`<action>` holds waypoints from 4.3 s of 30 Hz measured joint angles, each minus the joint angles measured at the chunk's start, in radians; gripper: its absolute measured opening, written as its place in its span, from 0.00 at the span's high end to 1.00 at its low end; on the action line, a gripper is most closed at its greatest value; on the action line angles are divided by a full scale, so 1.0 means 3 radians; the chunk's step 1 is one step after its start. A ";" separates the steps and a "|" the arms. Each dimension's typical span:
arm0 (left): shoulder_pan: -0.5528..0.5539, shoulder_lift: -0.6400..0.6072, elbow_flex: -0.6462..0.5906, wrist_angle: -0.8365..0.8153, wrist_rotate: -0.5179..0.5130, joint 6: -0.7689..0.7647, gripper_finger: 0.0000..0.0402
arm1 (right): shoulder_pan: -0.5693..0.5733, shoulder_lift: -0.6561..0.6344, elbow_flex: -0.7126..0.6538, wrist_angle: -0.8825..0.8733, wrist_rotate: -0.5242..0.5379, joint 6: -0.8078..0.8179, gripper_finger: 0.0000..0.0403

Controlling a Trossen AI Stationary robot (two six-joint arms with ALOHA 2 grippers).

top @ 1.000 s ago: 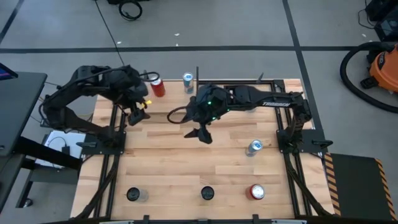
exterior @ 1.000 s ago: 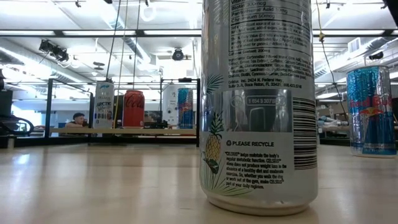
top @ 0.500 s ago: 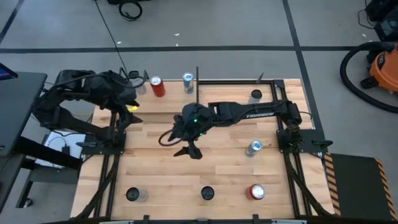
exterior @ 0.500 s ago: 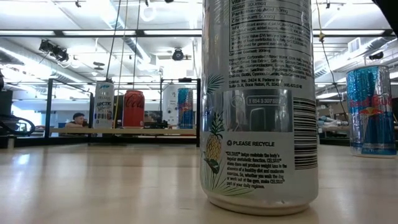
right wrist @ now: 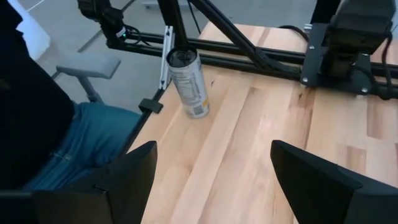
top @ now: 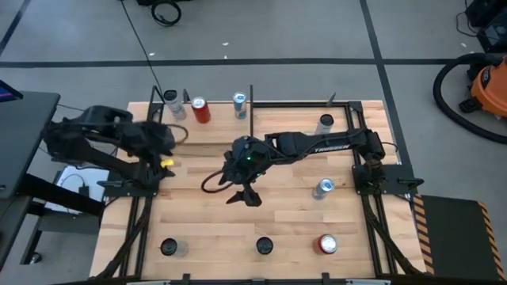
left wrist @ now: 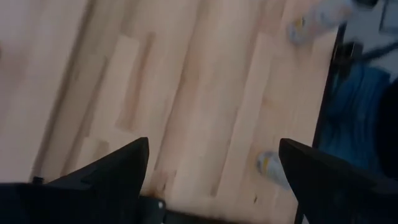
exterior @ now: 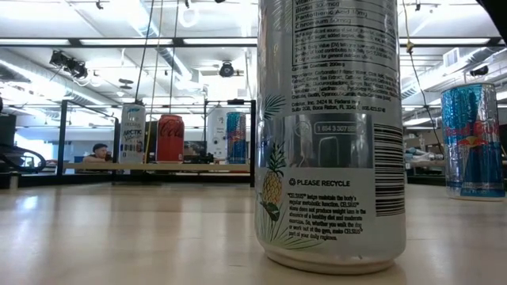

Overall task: Place canned beverage on shelf
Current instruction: Put the white-yellow soda can on the shelf

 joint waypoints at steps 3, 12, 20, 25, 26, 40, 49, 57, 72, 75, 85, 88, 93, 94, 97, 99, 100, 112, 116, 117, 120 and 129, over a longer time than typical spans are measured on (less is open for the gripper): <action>-0.0166 -0.0004 -0.0130 0.0000 0.0043 -0.0111 0.10 | 0.0035 0.0000 0.0000 0.0073 0.0003 -0.0024 0.20; -0.0889 -0.0002 -0.0541 0.0032 0.0050 -0.0911 0.10 | 0.0083 0.0003 -0.0028 0.0122 0.0005 -0.0173 0.20; -0.1520 0.0004 -0.0661 0.0194 -0.0063 -0.1702 0.10 | 0.0080 0.0009 -0.0038 -0.0024 0.0013 -0.0186 0.20; -0.1855 0.0010 -0.0661 0.0215 -0.0278 -0.2244 0.10 | 0.0080 0.0009 -0.0039 -0.0016 0.0013 -0.0207 0.20; -0.1914 0.0008 -0.0661 0.0213 -0.0318 -0.2358 0.10 | 0.0080 0.0009 -0.0039 -0.0016 0.0012 -0.0209 0.20; -0.2652 0.0220 -0.0659 0.0429 -0.0849 -0.2928 0.10 | 0.0080 0.0009 -0.0039 0.0132 0.0011 -0.0323 0.20; -0.3233 0.0627 -0.0659 0.0440 -0.0968 -0.3416 0.10 | 0.0080 0.0009 -0.0039 0.0092 0.0010 -0.0371 0.20; -0.3551 0.0977 -0.0658 0.0516 -0.0985 -0.4030 0.10 | 0.0079 0.0009 -0.0041 -0.0044 0.0010 -0.0373 0.20; -0.3759 0.1411 -0.0656 0.1082 -0.0996 -0.5004 0.10 | 0.0079 0.0008 -0.0041 -0.0142 -0.0017 -0.0472 0.20; -0.3765 0.1526 -0.0656 0.1209 -0.0996 -0.5033 0.10 | 0.0079 0.0008 -0.0041 -0.0151 -0.0019 -0.0473 0.20; -0.3835 0.2039 -0.0657 0.1349 -0.1370 -0.5135 0.10 | 0.0079 0.0008 -0.0041 -0.0159 -0.0023 -0.0616 0.20; -0.3886 0.2176 -0.0656 0.1397 -0.1390 -0.5267 0.10 | 0.0079 0.0008 -0.0041 -0.0159 -0.0023 -0.0645 0.20; -0.3973 0.2400 -0.0657 0.1399 -0.1767 -0.5404 0.10 | 0.0079 0.0008 -0.0041 -0.0159 -0.0023 -0.0645 0.20; -0.3985 0.2444 -0.0656 0.1397 -0.1854 -0.5425 0.10 | 0.0079 0.0008 -0.0041 -0.0159 -0.0023 -0.0645 0.20; -0.3996 0.2568 -0.0657 0.1392 -0.1908 -0.5532 0.10 | 0.0079 0.0008 -0.0041 -0.0158 -0.0023 -0.0645 0.20; -0.3996 0.2648 -0.0656 0.1384 -0.1908 -0.5552 0.10 | 0.0079 0.0008 -0.0041 -0.0159 -0.0023 -0.0645 0.20; -0.3999 0.2680 -0.0657 0.1379 -0.1906 -0.5554 0.10 | 0.0079 0.0008 -0.0041 -0.0159 -0.0022 -0.0645 0.20; -0.4010 0.2765 -0.0657 0.1181 -0.2361 -0.5580 0.10 | 0.0078 0.0006 -0.0041 -0.0165 -0.0022 -0.0646 0.20; -0.4003 0.2776 -0.0657 0.1133 -0.2458 -0.5588 0.10 | 0.0078 0.0006 -0.0041 -0.0165 -0.0085 -0.0646 0.20; -0.3993 0.2794 -0.0657 0.1129 -0.2484 -0.5589 0.10 | 0.0078 0.0006 -0.0041 -0.0167 -0.0119 -0.0646 0.20; -0.3950 0.2902 -0.0657 0.1120 -0.2490 -0.5660 0.10 | 0.0078 0.0006 -0.0041 -0.0167 -0.0187 -0.0646 0.20; -0.3876 0.3160 -0.0657 0.1005 -0.2520 -0.5835 0.10 | 0.0078 0.0006 -0.0041 -0.0166 -0.0189 -0.0646 0.20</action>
